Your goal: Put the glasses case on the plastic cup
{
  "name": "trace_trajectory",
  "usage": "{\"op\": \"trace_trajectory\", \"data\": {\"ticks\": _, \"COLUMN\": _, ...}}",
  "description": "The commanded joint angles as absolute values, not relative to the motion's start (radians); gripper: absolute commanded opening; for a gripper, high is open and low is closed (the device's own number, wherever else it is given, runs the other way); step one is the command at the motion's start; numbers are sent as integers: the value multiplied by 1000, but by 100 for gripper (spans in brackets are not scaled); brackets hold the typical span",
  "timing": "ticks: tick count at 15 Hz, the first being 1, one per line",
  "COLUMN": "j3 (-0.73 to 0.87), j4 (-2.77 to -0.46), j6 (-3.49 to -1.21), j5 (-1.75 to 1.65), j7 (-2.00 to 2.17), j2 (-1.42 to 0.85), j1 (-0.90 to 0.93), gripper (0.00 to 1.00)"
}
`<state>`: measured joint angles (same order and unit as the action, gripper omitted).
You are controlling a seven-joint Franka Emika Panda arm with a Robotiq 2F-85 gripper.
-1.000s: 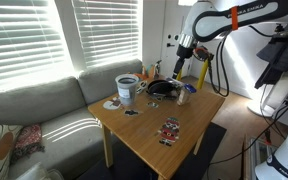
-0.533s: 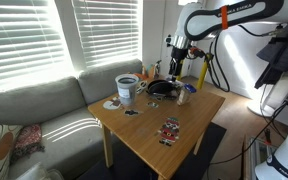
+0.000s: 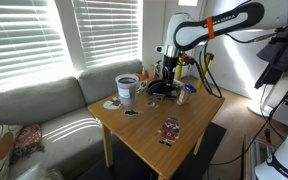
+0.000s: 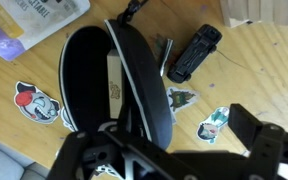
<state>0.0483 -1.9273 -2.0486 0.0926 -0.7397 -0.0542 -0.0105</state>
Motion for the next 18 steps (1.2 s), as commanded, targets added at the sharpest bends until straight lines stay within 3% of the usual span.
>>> {"op": "trace_trajectory", "data": {"ticks": 1, "j3": 38, "j4": -1887, "j6": -2041, "j5": 105, "j7": -747, "j2": -99, "j1": -29, "gripper": 85}}
{"op": "trace_trajectory", "data": {"ticks": 2, "j3": 38, "j4": -1879, "j6": -2031, "j5": 106, "j7": -738, "j2": -106, "j1": -32, "gripper": 67}}
{"op": "trace_trajectory", "data": {"ticks": 4, "j3": 37, "j4": -1867, "j6": -2014, "j5": 113, "j7": -733, "j2": -112, "j1": -38, "gripper": 59}}
{"op": "trace_trajectory", "data": {"ticks": 12, "j3": 37, "j4": -1814, "j6": -1937, "j5": 154, "j7": -715, "j2": -125, "j1": -50, "gripper": 3}}
{"op": "trace_trajectory", "data": {"ticks": 18, "j3": 38, "j4": -1793, "j6": -1936, "j5": 141, "j7": -658, "j2": -126, "j1": -53, "gripper": 1}}
